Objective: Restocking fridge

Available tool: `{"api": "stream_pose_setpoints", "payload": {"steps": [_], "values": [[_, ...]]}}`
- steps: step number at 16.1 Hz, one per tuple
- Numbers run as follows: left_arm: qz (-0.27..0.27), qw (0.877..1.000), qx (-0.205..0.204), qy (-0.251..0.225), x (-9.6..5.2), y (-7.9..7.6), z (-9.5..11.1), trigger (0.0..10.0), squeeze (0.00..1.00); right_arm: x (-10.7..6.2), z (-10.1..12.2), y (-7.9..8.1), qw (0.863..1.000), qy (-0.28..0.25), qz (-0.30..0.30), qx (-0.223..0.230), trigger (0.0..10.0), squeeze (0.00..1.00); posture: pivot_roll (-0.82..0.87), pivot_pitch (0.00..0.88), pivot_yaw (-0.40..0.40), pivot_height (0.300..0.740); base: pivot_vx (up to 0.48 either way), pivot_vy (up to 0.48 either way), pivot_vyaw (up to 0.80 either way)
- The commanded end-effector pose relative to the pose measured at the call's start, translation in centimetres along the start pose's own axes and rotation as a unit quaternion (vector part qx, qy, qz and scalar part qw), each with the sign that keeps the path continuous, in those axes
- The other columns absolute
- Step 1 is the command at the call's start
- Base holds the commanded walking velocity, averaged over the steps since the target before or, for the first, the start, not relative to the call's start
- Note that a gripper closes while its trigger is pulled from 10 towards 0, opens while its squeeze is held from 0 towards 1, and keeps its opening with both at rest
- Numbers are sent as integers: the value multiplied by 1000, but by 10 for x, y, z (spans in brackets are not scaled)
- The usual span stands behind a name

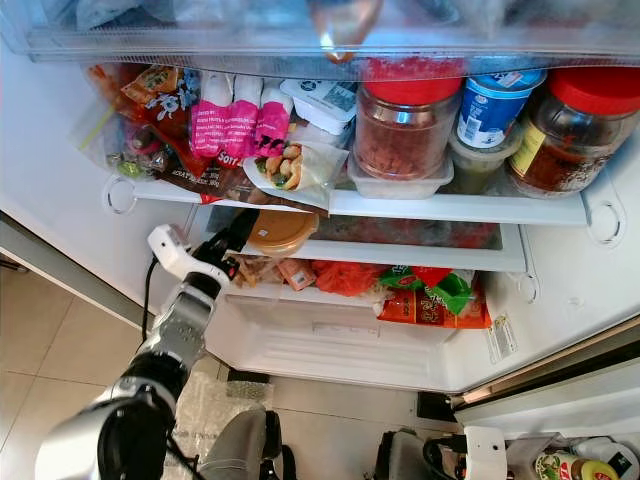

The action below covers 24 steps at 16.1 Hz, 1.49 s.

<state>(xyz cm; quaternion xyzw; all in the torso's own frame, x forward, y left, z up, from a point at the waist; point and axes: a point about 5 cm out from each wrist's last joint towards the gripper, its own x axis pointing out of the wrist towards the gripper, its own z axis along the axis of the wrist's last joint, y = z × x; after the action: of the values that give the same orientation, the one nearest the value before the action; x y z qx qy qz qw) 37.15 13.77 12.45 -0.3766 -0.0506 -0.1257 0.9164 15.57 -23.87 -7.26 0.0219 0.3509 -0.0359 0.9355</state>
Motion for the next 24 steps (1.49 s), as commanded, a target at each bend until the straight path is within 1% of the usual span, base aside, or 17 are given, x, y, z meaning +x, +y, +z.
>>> {"api": "stream_pose_setpoints", "payload": {"steps": [1, 4, 7, 8, 9, 11, 12, 13, 14, 15, 17, 19, 21, 24], "values": [[-11, 1000, 18, 9, -5, 1, -1, 10000, 0, -37, -80, 13, 985, 171, 22, 8, 10000, 0, -98, 270, 98, 641, 0, 0, 0], [-36, 998, 45, 10, -7, -3, 0, 10000, 0, -37, -80, 13, 985, 171, 22, 7, 10000, 0, -95, 269, 97, 641, 0, 0, 0], [-81, 990, 107, 31, -17, -8, -5, 10000, 0, -37, -79, 13, 985, 171, 23, 7, 10000, 0, -94, 268, 97, 641, 0, 0, 0], [-111, 982, 148, 46, -23, -12, -8, 10000, 0, -36, -79, 13, 985, 171, 22, 6, 10000, 0, -92, 267, 97, 641, 0, 0, 0], [-126, 976, 168, 56, -28, -13, -9, 10000, 0, -36, -79, 13, 985, 171, 23, 6, 10000, 0, -91, 267, 97, 641, 0, 0, 0], [-138, 968, 201, 67, -37, -11, -7, 10000, 0, -36, -79, 13, 985, 171, 23, 6, 10000, 0, -91, 266, 97, 641, 0, 0, 0], [-138, 967, 202, 67, -38, -11, -7, 10000, 0, -36, -79, 13, 985, 171, 23, 6, 10000, 0, -91, 266, 97, 641, 0, 0, 0], [-142, 963, 217, 76, -42, -10, -6, 10000, 0, -36, -79, 13, 985, 171, 24, 6, 10000, 0, -85, 266, 98, 641, 0, 0, 0], [-151, 954, 240, 92, -48, -9, -8, 10000, 0, -36, -79, 13, 985, 171, 25, 5, 10000, 0, -80, 266, 99, 641, 0, 0, 0], [-158, 948, 258, 104, -50, -9, -10, 10000, 0, -36, -79, 13, 985, 171, 25, 5, 10000, 0, -80, 266, 99, 641, 0, 0, 0], [-162, 938, 279, 124, -48, -9, -16, 10000, 0, -36, -79, 14, 985, 171, 26, 5, 10000, 0, -79, 266, 100, 641, 0, 0, 0], [-170, 933, 286, 140, -44, -10, -25, 10000, 0, -36, -79, 14, 985, 171, 25, 7, 10000, 0, -86, 264, 102, 641, 0, 0, 0], [-168, 928, 296, 151, -41, -9, -30, 10000, 0, -36, -79, 14, 985, 171, 25, 7, 10000, 0, -89, 265, 104, 641, 0, 0, 0], [-159, 927, 304, 154, -25, -11, -29, 10000, 0, -36, -79, 15, 985, 171, 23, 9, 10000, 0, -94, 263, 108, 641, 0, 0, 0]]}}
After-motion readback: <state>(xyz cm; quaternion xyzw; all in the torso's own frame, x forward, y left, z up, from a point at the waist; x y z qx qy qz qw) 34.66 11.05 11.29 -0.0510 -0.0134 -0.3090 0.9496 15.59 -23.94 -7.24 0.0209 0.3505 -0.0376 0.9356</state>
